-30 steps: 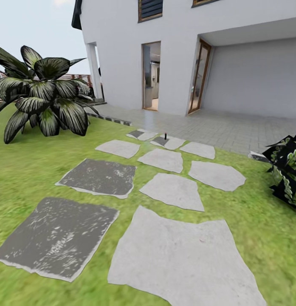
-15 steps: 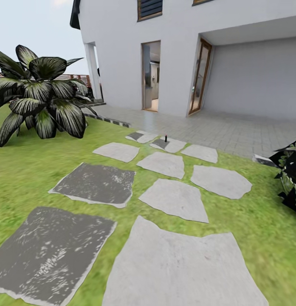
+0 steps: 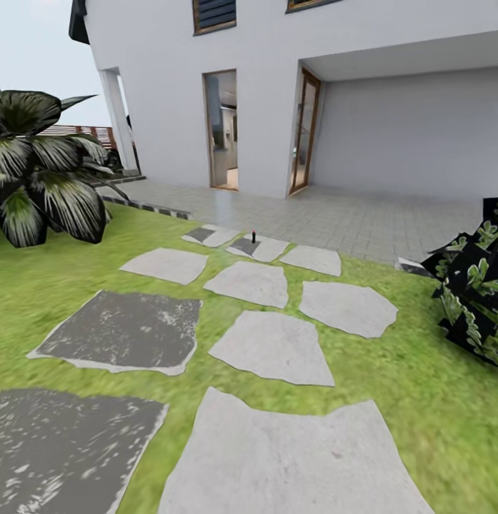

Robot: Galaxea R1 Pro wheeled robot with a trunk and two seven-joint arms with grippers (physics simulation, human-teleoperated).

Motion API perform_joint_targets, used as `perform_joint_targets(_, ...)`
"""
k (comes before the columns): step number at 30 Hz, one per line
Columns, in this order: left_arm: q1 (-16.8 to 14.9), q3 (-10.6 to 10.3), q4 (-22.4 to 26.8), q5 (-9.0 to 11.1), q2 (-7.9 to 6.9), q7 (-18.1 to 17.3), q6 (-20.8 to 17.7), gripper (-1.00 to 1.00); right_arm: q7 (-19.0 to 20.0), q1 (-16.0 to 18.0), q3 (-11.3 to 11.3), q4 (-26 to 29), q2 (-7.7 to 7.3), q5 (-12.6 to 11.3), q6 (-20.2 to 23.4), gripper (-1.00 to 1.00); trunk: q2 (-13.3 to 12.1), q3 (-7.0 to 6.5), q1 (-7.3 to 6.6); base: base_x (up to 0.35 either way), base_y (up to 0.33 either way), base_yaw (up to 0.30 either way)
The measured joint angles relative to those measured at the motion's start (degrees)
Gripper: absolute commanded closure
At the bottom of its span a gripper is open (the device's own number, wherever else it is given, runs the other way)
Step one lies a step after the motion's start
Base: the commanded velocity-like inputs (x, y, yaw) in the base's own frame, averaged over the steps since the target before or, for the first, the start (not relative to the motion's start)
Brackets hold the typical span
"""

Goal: In the garden, pick up the pesticide atomizer on the floor and spray pesticide onto both trees until each tree trunk is fully covered.

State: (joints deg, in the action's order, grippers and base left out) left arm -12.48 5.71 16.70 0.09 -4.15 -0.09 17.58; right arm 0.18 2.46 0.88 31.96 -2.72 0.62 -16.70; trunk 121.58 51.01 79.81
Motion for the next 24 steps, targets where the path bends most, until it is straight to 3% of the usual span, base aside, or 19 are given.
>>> perform_joint_targets(5,0.00,0.00,0.00,0.00,-0.03,0.00,0.00,-1.00,0.00,0.00,0.00,-0.01,0.00,0.00,0.01,-1.00,0.00,0.00,0.00,0.339,0.000,-0.172)
perform_joint_targets(24,0.00,0.00,0.00,0.00,-0.01,0.00,0.00,-1.00,0.00,0.00,0.00,0.00,0.00,0.00,0.00,-1.00,0.00,0.00,0.00,0.339,0.000,-0.006)
